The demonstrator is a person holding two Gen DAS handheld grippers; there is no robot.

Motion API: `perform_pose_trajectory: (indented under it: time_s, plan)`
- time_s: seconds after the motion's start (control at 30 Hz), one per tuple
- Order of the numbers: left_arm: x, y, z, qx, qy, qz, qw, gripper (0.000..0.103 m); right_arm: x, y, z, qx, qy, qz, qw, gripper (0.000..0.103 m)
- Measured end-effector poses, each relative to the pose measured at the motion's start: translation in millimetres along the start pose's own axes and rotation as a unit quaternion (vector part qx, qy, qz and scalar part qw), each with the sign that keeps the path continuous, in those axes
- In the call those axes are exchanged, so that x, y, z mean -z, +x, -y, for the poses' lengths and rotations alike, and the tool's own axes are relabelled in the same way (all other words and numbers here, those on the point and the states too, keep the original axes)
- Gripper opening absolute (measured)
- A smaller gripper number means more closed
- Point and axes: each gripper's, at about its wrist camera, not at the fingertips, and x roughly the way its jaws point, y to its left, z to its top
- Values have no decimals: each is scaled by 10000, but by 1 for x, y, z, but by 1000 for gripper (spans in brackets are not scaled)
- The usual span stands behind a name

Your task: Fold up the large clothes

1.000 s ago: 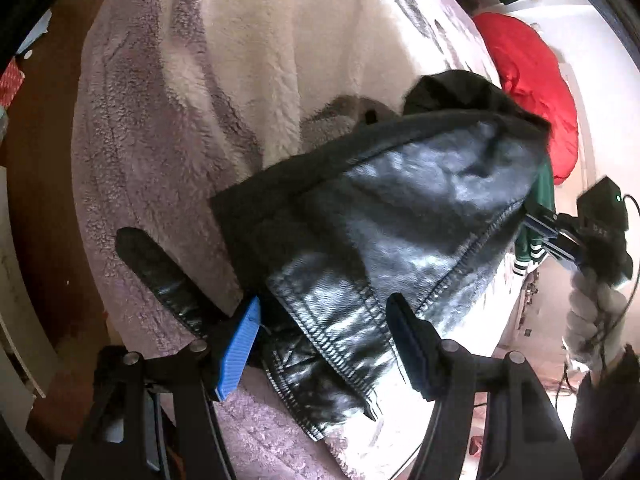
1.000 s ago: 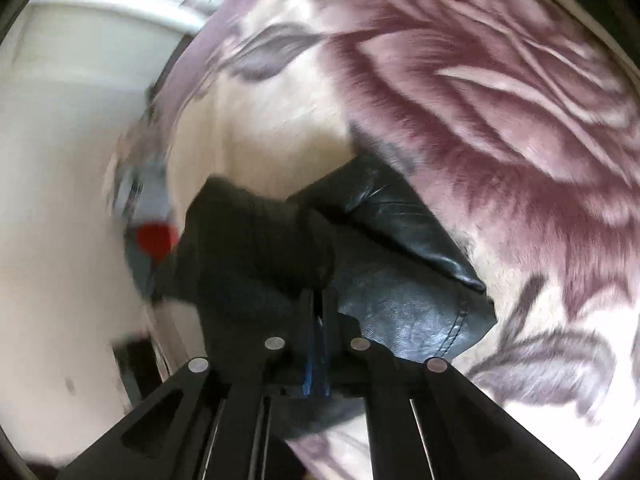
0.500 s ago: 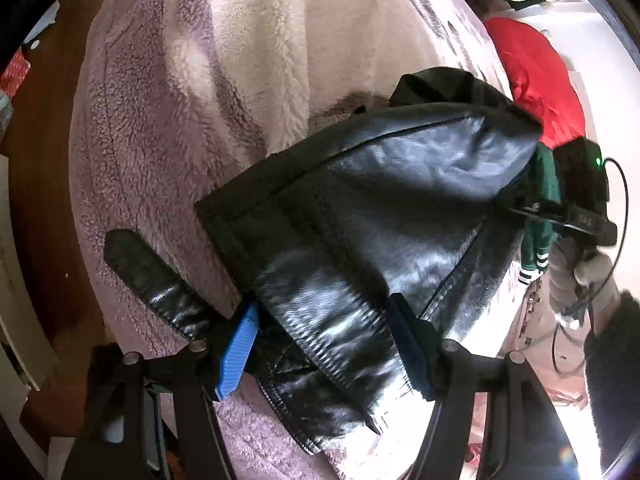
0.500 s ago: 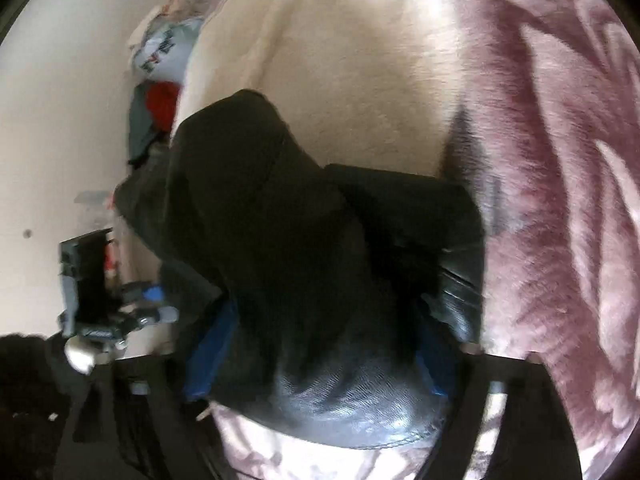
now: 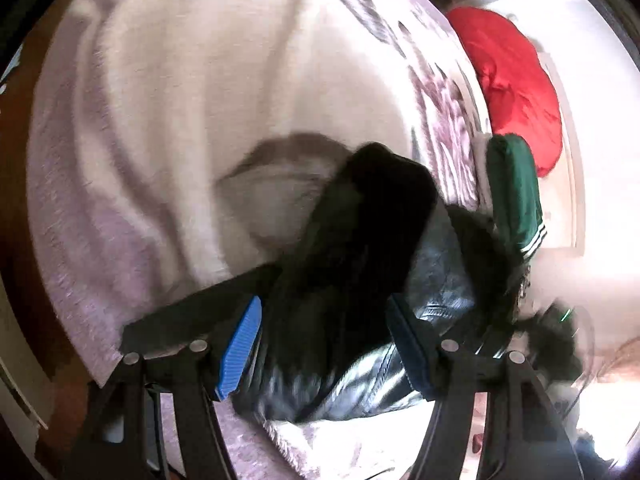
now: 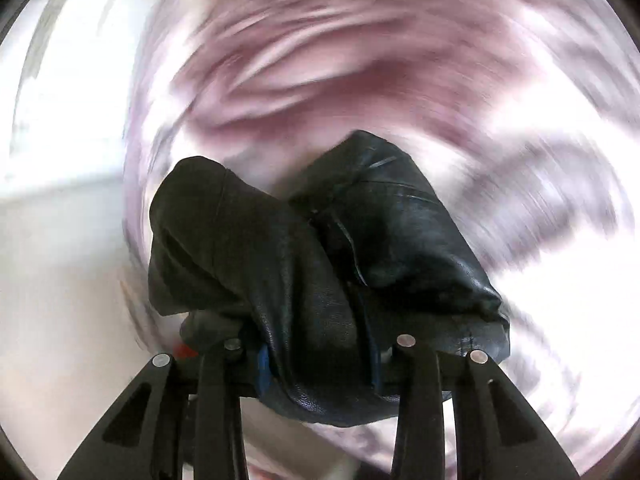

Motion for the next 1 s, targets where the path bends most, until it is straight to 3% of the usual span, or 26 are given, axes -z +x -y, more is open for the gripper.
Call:
perform_pose_trajectory:
  time_s: [0.1, 0.13, 0.23, 0.37, 0.43, 0.5, 0.57, 0.6, 0.63, 0.67, 0.73, 0.77, 0.83, 0.9, 1.0]
  plan:
    - [-4, 5, 14, -121, 208, -43, 9997, 63, 30, -6, 78, -342, 1661, 26, 9855, 45]
    - [-4, 4, 20, -158, 295, -46, 9994, 63, 37, -4, 89, -350, 1764, -137, 9836, 51]
    - [5, -2, 25, -269, 396, -69, 9988, 63, 40, -9, 88, -321, 1097, -759, 9905, 59]
    - [33, -15, 18, -517, 322, -63, 9981, 63, 22, -54, 51, 205, -315, -403, 9985, 76]
    - [50, -20, 10, -589, 184, -72, 9981, 67, 7, -66, 24, 500, -1138, -189, 9921, 86]
    - [65, -18, 5, -624, 8, -117, 9980, 73, -8, -55, -5, 717, -1983, -318, 9770, 92]
    - [87, -9, -1, -495, -247, -251, 9982, 73, -22, -26, -27, 1051, -2713, -544, 9552, 92]
    - [96, -3, -2, -476, -341, -342, 9977, 73, -30, -11, -32, 1053, -2825, -763, 9504, 92]
    - [106, 4, -1, -382, -421, -433, 9974, 73, -36, 6, -33, 951, -2765, -1006, 9510, 79]
    - [115, 13, 2, -283, -472, -497, 9973, 73, -40, 13, -31, 835, -2646, -1090, 9545, 53]
    - [129, 28, 9, -55, -615, -587, 9964, 73, -42, 11, -19, 767, -2034, -900, 9719, 39]
    - [136, 43, 13, 237, -827, -662, 9941, 73, -41, 0, -8, 402, -1480, -840, 9846, 36]
    - [141, 66, 21, 627, -1138, -700, 9891, 73, -33, -13, 17, -198, -427, -789, 9958, 33]
    - [137, 89, 31, 924, -1353, -691, 9841, 73, -13, -30, 48, -780, 727, -735, 9916, 32]
    - [123, 97, 37, 1078, -1347, -501, 9837, 75, 20, -44, 94, -1509, 2122, -552, 9639, 32]
